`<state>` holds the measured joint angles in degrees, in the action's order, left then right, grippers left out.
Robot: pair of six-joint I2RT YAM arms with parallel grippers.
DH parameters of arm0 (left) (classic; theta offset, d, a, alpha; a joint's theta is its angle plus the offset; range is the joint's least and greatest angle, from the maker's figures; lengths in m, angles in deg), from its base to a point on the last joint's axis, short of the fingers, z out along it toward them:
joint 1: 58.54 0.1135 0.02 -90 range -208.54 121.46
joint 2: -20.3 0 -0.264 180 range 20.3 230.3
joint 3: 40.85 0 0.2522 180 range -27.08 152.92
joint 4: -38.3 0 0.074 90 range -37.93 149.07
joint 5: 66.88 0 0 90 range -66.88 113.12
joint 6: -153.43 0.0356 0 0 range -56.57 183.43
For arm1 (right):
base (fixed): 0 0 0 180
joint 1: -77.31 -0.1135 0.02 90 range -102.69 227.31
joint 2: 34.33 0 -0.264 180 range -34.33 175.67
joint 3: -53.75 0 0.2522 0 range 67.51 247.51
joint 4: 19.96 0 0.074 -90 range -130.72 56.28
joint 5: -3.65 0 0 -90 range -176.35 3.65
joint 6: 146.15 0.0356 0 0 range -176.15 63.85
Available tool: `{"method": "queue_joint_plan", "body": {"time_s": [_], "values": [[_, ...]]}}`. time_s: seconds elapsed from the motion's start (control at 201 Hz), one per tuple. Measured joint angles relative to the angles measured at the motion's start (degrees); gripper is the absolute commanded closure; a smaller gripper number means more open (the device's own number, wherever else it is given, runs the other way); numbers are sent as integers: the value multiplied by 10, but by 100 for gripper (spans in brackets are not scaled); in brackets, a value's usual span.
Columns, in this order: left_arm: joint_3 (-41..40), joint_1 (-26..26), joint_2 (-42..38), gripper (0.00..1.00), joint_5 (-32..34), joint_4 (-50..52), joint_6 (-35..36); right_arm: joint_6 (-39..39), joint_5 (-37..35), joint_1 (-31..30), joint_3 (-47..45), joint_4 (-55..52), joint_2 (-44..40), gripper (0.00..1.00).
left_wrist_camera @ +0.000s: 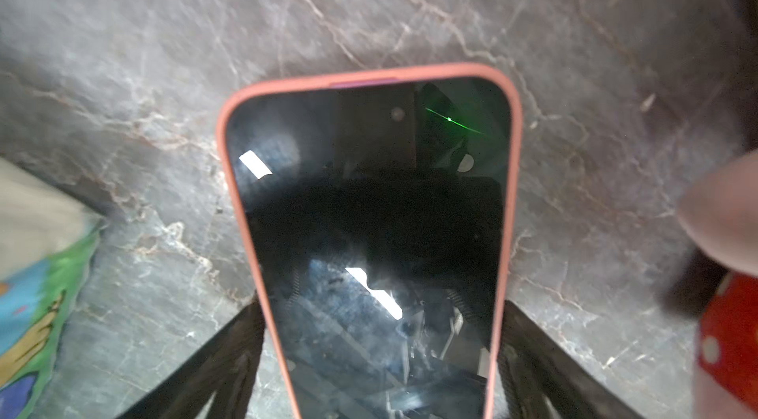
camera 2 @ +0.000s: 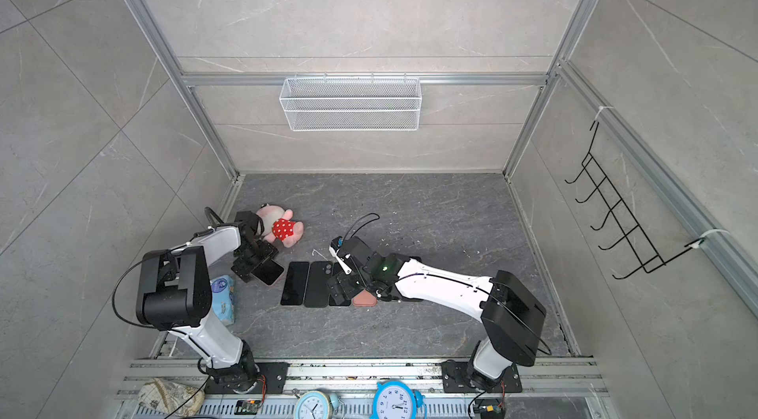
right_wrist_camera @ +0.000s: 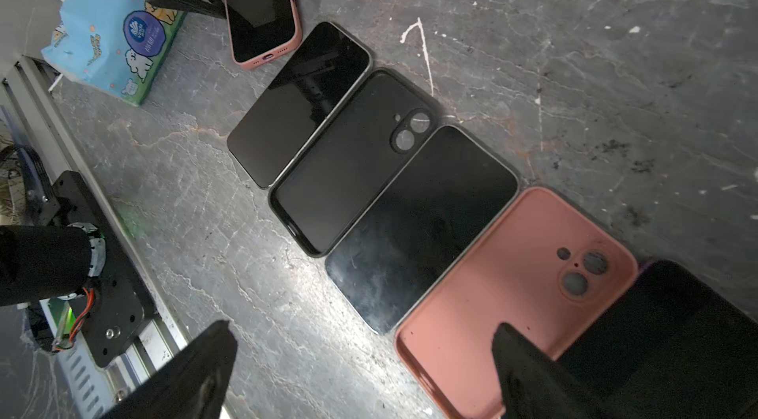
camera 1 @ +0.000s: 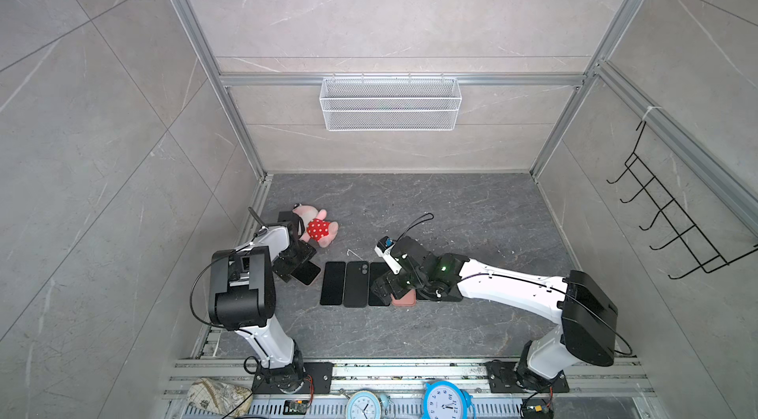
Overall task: Take the phone out of the phone case
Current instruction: Pick up the phone from the middle-left of the table.
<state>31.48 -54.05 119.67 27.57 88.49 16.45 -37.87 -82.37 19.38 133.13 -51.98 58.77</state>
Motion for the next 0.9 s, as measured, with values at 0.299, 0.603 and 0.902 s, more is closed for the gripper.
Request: {"method": "queue_joint_plan", "body": {"time_s": [0.299, 0.603, 0.902], "values": [[5, 16, 2, 33, -23, 4, 1, 3, 32, -10, 38, 23, 44, 0], [-27, 39, -28, 42, -67, -30, 7, 42, 88, -10, 90, 61, 124, 1], [-86, 68, -77, 46, -143, -104, 14, 94, 147, -10, 170, 120, 218, 2]]}}
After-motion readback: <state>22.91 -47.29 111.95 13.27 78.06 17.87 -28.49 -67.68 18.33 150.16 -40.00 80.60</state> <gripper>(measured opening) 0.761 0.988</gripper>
